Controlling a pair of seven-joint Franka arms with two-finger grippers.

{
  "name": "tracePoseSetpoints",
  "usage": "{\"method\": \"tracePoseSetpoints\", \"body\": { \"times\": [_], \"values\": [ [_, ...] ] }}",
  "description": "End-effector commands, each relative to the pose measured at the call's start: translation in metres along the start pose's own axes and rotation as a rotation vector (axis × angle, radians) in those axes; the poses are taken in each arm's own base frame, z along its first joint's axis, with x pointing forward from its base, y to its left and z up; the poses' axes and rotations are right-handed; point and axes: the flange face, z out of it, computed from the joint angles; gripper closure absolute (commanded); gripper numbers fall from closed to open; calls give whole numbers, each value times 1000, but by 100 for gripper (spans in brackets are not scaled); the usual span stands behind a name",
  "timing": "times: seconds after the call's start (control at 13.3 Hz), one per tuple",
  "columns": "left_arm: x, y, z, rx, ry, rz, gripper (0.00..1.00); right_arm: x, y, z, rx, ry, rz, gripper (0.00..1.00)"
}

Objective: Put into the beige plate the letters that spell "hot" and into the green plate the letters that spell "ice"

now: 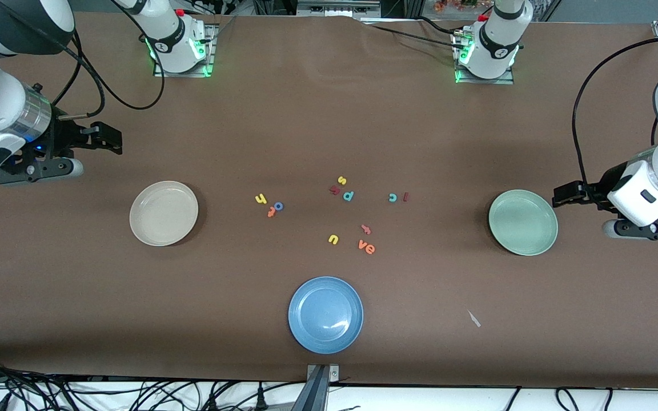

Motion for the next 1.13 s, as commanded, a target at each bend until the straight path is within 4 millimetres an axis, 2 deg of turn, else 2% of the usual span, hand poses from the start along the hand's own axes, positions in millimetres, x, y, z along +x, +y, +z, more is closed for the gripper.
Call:
{"method": "tracePoseSetpoints", "body": {
  "times": [0.0, 1.06],
  "values": [
    [0, -2, -3, 3, 7, 17, 0, -3, 1, -6, 23, -4, -9, 0],
    [0, -2, -3, 3, 7, 17, 0, -1, -1, -3, 39, -6, -6, 0]
  ]
}}
